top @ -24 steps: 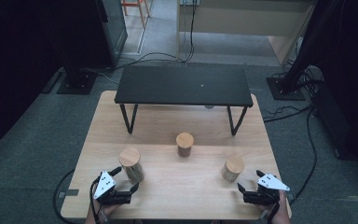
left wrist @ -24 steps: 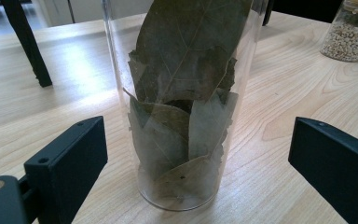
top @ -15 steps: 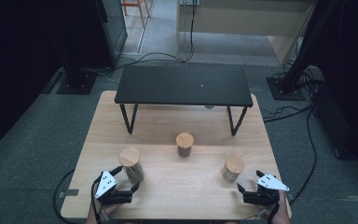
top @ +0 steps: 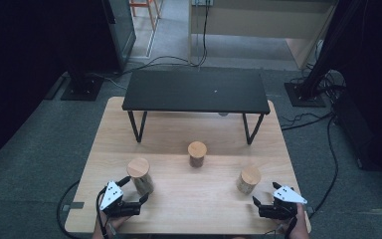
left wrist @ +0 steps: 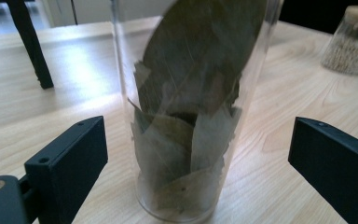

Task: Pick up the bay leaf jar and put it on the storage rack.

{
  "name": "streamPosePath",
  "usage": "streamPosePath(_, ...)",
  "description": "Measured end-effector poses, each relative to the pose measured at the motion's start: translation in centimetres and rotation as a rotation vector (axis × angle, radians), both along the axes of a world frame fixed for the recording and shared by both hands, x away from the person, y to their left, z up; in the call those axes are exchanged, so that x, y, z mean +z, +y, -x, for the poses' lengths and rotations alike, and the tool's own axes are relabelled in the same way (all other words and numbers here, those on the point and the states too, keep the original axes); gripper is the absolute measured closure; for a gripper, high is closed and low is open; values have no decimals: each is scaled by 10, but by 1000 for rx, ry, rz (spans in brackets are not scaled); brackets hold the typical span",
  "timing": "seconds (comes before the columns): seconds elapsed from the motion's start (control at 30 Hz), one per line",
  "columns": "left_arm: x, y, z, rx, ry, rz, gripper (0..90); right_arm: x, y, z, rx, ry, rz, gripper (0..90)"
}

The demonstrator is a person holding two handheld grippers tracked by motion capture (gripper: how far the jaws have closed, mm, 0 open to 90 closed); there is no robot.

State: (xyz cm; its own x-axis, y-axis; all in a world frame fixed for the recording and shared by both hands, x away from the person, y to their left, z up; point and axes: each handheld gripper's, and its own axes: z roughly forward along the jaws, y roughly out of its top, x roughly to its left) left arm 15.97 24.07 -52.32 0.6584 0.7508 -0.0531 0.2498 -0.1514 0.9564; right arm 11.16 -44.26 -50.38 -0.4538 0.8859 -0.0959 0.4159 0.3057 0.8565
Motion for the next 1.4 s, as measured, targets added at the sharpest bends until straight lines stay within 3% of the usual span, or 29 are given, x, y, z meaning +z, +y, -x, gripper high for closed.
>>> streamPosePath(0.1,3,-1,3,37,-4,-5,56,0,0,0,0,-1,0,47)
streamPosePath(0.17,4,1,2,36,-7,0,61,0,0,0,0,-1,3,47)
streamPosePath(0.33,14,-6,0,42,8,-56,67,0,1,1,3,-3,9,47)
streamPosePath(0.47,21,-6,-2,21,13,-70,67,0,1,1,6,-3,8,47)
streamPosePath(0.6,28,-7,-7,19,52,-60,64,0,1,1,6,-2,10,47)
streamPosePath(0.63,31,-12,-9,32,79,-67,15,0,1,1,7,-1,11,47)
streamPosePath(0.7,33,-14,-13,18,92,-88,0,0,1,1,8,-2,12,47)
streamPosePath(0.8,31,-16,-15,16,98,-85,0,0,2,1,9,-3,15,47)
streamPosePath(1.07,20,-14,-20,-8,58,-51,63,0,3,1,10,-2,20,48)
streamPosePath(1.2,19,-17,-27,-2,68,-65,68,0,2,1,10,-1,18,48)
streamPosePath(1.4,18,-17,-39,-44,80,-95,136,0,3,1,12,-1,21,48)
